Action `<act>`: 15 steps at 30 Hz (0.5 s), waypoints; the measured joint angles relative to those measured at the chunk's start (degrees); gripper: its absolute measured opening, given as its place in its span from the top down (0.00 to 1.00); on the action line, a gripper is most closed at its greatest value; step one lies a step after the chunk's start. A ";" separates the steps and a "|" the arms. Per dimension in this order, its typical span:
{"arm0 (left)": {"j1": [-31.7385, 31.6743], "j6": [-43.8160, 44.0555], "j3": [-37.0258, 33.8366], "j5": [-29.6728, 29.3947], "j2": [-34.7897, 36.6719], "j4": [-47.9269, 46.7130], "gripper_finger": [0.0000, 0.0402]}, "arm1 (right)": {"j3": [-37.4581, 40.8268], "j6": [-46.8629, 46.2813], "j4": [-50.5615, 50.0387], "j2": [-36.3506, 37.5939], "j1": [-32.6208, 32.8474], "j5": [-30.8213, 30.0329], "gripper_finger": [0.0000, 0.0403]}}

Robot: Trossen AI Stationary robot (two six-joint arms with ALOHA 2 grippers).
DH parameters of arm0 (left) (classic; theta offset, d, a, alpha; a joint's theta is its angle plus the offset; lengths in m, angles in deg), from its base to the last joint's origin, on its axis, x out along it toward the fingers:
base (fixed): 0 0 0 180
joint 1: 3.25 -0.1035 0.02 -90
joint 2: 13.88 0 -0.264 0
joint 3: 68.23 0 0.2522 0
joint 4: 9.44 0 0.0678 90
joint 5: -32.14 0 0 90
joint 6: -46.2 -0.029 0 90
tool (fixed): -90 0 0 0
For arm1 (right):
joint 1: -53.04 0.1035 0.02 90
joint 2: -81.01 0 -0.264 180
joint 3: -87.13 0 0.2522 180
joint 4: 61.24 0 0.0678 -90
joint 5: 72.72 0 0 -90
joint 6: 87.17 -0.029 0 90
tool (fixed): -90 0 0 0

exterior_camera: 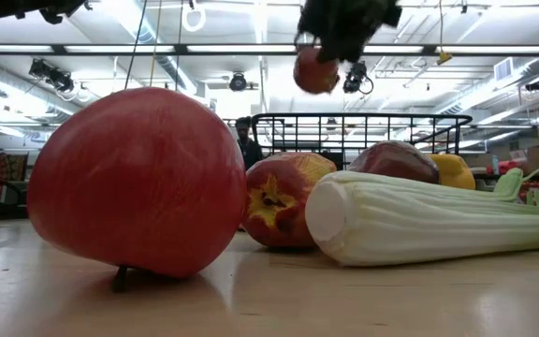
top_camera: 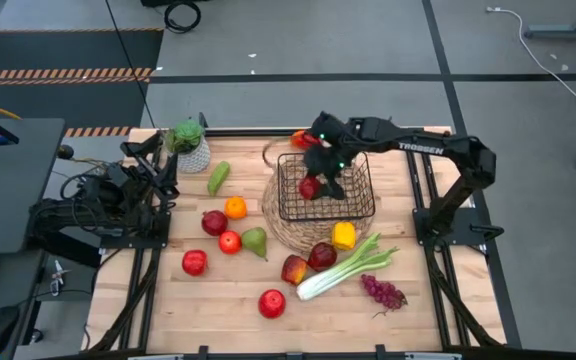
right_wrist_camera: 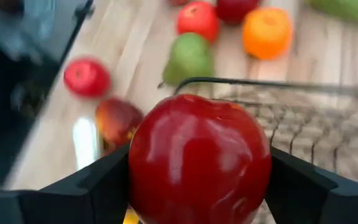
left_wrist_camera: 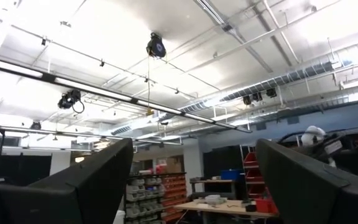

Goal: Build produce basket
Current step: Put the red apple into the black wire basket

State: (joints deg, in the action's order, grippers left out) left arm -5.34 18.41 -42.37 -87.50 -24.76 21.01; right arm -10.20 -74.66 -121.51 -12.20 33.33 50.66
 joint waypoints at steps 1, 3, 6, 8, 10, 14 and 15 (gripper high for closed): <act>0.00 0.19 0.00 0.02 0.00 -0.02 0.13 | 0.98 -5.92 1.86 -0.01 -0.91 -0.01 0.23; 0.00 0.35 0.00 0.01 0.00 0.01 0.13 | 2.33 -17.81 4.50 0.00 -2.46 -0.69 0.23; 0.00 0.37 0.00 0.00 0.00 0.01 0.13 | 3.26 -27.70 6.95 0.00 -4.39 -2.51 0.21; 0.00 0.46 0.00 0.02 0.00 -0.01 0.13 | 3.49 -34.07 9.51 -0.02 -5.01 -4.11 0.21; 0.00 0.56 0.00 0.00 0.00 -0.01 0.13 | 3.50 -43.22 12.02 -0.02 -5.30 -5.69 0.21; 0.00 0.59 0.00 0.00 0.00 -0.10 0.13 | 3.50 -57.81 18.42 -0.02 -5.22 -8.80 0.21; 0.00 0.59 0.00 0.00 0.00 -0.10 0.13 | 3.50 -59.34 20.16 -0.02 -5.22 -9.04 0.21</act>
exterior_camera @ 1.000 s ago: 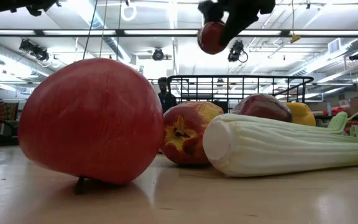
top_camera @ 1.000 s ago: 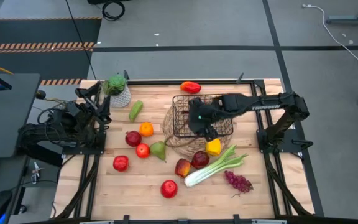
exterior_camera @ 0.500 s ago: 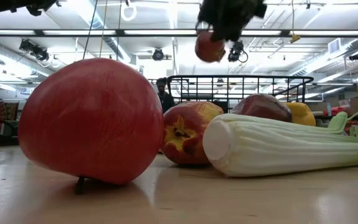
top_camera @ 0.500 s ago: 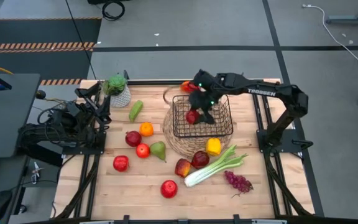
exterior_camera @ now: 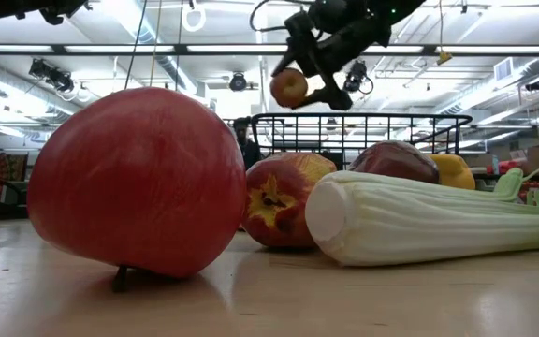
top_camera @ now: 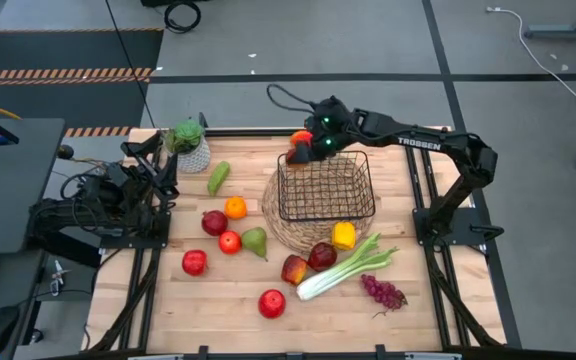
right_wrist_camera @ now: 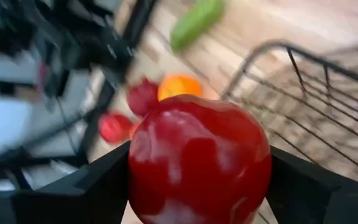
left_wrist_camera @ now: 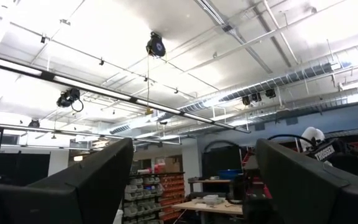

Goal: Build produce basket
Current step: Put the red apple into the black wire basket

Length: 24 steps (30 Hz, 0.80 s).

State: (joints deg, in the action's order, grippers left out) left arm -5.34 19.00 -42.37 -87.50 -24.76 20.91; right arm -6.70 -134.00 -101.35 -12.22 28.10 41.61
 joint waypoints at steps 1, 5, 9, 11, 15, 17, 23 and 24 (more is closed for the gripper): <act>0.00 0.00 0.00 -0.01 0.00 0.00 0.13 | 0.00 -1.05 1.87 0.00 -0.01 -0.01 0.21; 0.00 0.02 0.00 -0.02 0.00 -0.22 0.13 | 0.00 -5.28 6.98 0.00 0.26 2.31 0.20; 0.02 0.02 0.00 -0.02 0.00 -0.33 0.13 | 0.00 -7.44 9.51 0.00 0.86 2.33 0.21; 0.02 0.02 0.00 -0.04 0.00 -0.35 0.13 | 0.02 -7.64 10.00 0.00 0.88 2.35 0.21; 0.02 0.02 0.00 -0.04 0.00 -0.37 0.13 | 0.02 -7.63 10.01 0.00 0.86 2.35 0.21; 0.02 0.04 0.00 -0.04 0.00 -0.35 0.13 | 0.02 -7.63 10.03 0.00 0.86 2.35 0.21; 0.02 0.04 0.00 -0.04 0.00 -0.37 0.13 | 0.02 -7.56 10.03 0.00 0.86 2.35 0.20; 0.02 0.04 0.00 -0.04 0.00 -0.37 0.13 | 0.02 -7.34 10.03 -0.01 0.86 2.36 0.20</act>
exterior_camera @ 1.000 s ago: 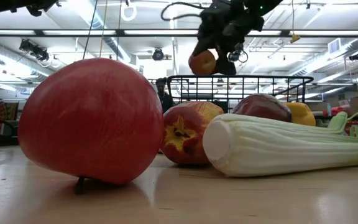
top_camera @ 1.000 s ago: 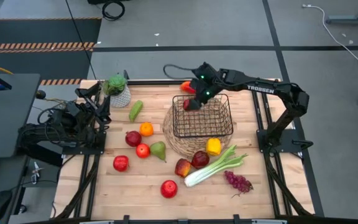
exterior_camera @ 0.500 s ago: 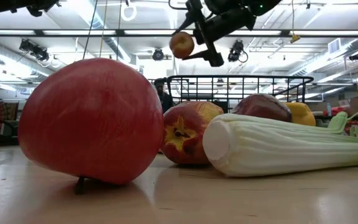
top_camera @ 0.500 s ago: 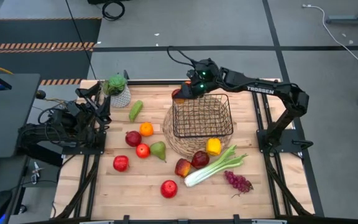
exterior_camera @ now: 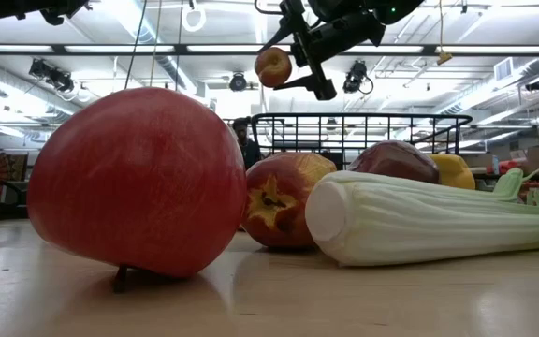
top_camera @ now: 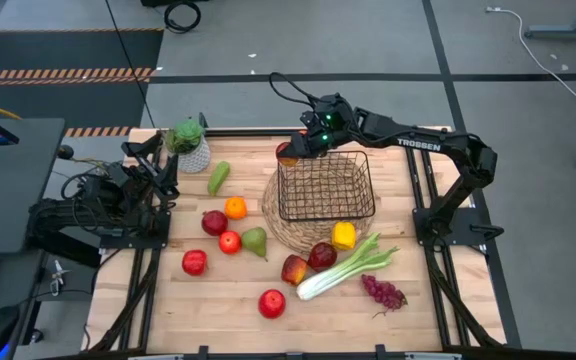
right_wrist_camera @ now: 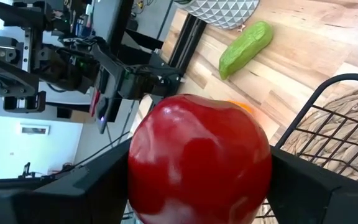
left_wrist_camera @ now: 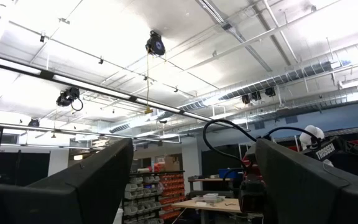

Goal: Build produce basket
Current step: Put the red apple into the black wire basket

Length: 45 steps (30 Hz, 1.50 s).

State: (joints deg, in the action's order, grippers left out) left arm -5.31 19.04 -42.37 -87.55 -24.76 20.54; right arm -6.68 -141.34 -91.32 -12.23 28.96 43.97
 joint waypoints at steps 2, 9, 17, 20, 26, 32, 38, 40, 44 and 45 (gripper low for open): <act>0.00 0.00 0.00 0.00 0.00 0.00 0.13 | 0.00 0.52 0.04 -0.01 0.00 0.04 0.20; 0.00 0.00 0.00 0.00 0.00 -0.03 0.13 | 0.00 11.80 0.36 -0.01 0.00 0.11 0.21; 0.00 0.05 0.00 -0.01 0.00 -0.19 0.13 | 0.00 53.89 -10.29 -0.01 0.12 3.41 0.21; 0.02 0.07 0.00 0.00 0.00 -0.31 0.13 | 0.00 64.06 -16.60 -0.03 0.33 2.94 0.21; 0.00 0.06 0.00 -0.01 0.00 -0.33 0.13 | 0.00 59.24 -23.81 -0.04 -0.02 1.14 0.21; 0.00 0.04 0.00 -0.02 0.00 -0.31 0.13 | 0.00 51.16 -29.30 -0.04 -1.45 0.10 0.21; 0.00 1.16 0.00 0.00 0.00 -0.31 0.13 | -0.02 51.36 -40.38 -0.07 -1.68 -4.77 0.20; 0.00 1.16 0.00 0.00 0.00 -0.31 0.13 | -0.11 50.21 -42.38 -0.06 -0.11 -12.69 0.20; 0.00 1.19 0.00 0.00 0.00 -0.29 0.13 | -0.43 52.30 -44.81 -0.06 5.25 -27.03 0.21; 0.00 1.31 0.00 0.00 0.00 -0.29 0.13 | -0.44 53.00 -45.42 -0.06 6.45 -28.87 0.21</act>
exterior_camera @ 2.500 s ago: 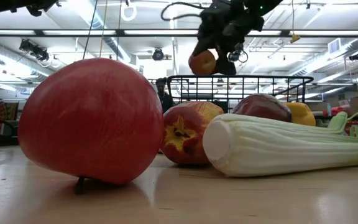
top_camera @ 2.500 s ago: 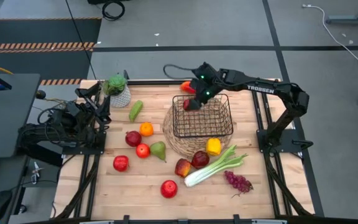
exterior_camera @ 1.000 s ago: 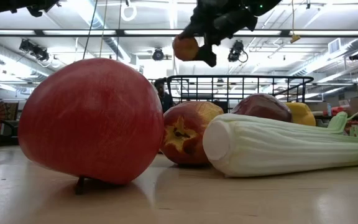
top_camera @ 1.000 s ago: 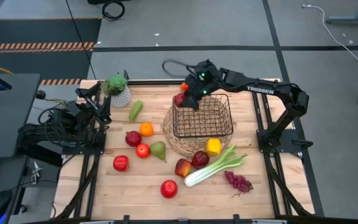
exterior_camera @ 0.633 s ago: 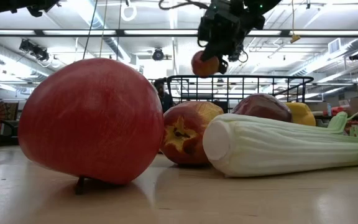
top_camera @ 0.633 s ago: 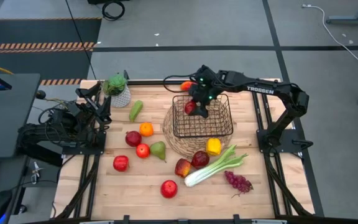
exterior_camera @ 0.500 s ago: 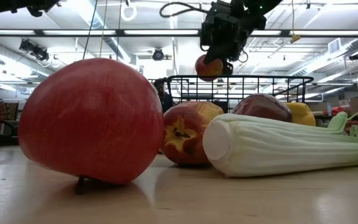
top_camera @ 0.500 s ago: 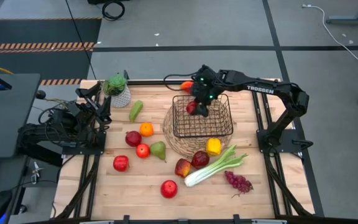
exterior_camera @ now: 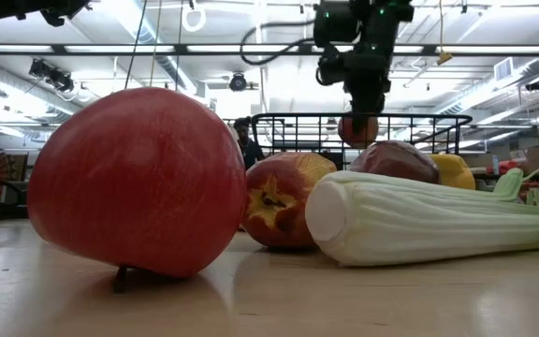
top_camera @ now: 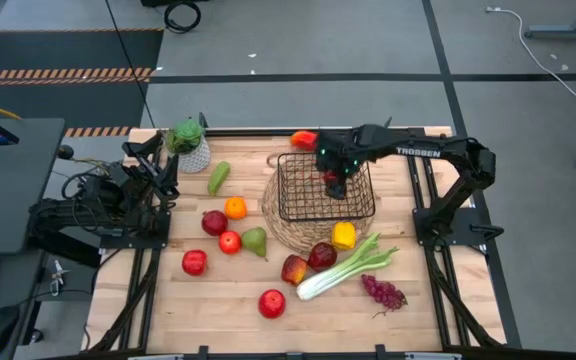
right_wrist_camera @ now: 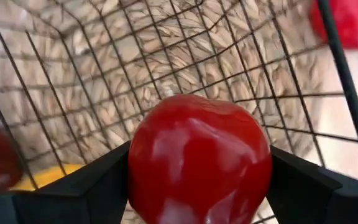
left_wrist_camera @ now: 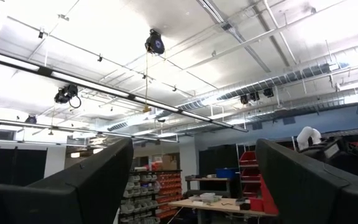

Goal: Build produce basket
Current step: Put the red apple into the black wire basket

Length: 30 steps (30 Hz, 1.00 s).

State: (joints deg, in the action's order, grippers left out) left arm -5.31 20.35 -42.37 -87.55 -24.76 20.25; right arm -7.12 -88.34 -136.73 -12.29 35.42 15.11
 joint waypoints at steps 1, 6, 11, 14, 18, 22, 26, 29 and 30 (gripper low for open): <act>0.00 0.36 0.00 0.00 0.00 0.01 0.13 | 0.00 0.86 -0.85 0.00 1.04 -1.09 0.21; 0.00 1.23 0.00 0.00 0.02 0.40 0.13 | -0.04 2.37 -2.37 -0.37 5.15 -7.31 0.21; 0.00 1.25 0.00 0.02 0.02 0.36 0.13 | -0.07 4.71 -3.57 -2.33 9.79 -11.75 0.21; 0.00 1.25 0.00 0.01 0.02 0.21 0.13 | -0.07 5.48 -3.84 -3.17 10.45 -14.71 0.21; 0.00 1.25 -0.02 0.00 0.02 -0.30 0.13 | -0.07 7.19 -3.81 -3.26 8.54 -13.64 0.21; 0.00 1.23 -0.01 0.00 0.02 -0.52 0.13 | -0.07 7.01 -3.61 -3.26 6.41 -13.33 0.21; 0.00 1.21 -0.02 0.00 0.02 -0.58 0.13 | -0.02 10.61 -3.41 -3.26 4.64 -10.68 0.20; 0.00 1.21 0.00 0.00 0.02 -0.61 0.13 | 0.02 12.66 -2.30 -3.26 3.00 -5.69 0.20; 0.00 1.21 -0.02 0.00 0.02 -0.63 0.13 | 0.16 13.23 -1.42 -3.24 2.47 -4.26 0.20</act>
State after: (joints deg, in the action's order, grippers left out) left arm -5.31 21.56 -42.39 -87.55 -24.74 19.62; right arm -6.96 -75.11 -138.15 -15.53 37.89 10.84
